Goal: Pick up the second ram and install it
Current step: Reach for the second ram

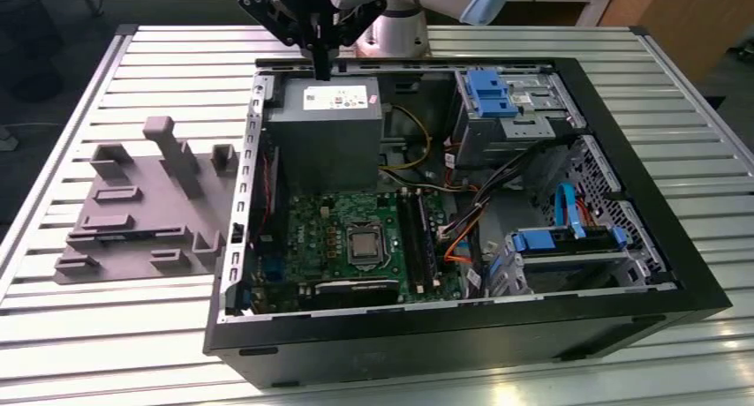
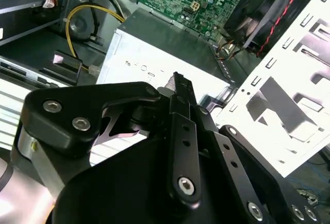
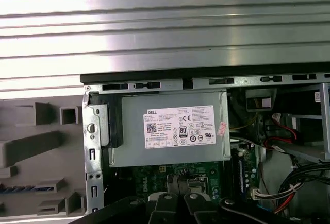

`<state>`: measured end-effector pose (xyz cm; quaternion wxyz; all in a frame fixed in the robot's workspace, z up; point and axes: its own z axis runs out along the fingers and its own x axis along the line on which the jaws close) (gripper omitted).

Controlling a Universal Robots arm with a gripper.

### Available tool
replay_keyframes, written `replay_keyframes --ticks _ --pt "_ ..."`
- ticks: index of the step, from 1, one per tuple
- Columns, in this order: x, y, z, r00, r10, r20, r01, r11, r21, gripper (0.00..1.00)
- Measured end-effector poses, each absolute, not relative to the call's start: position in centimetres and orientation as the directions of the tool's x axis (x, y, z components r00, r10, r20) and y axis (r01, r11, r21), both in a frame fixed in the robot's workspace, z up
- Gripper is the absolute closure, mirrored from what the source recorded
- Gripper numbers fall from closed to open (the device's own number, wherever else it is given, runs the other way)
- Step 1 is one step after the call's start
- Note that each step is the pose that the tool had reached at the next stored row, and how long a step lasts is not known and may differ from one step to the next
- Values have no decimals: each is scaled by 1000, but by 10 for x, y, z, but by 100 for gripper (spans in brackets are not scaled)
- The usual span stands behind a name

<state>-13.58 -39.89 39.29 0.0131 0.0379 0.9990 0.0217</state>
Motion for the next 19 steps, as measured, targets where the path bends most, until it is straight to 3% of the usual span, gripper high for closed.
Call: replay_keyframes --ticks 19 --pt "-157 -399 392 -997 76 -24 75 996 44 89"
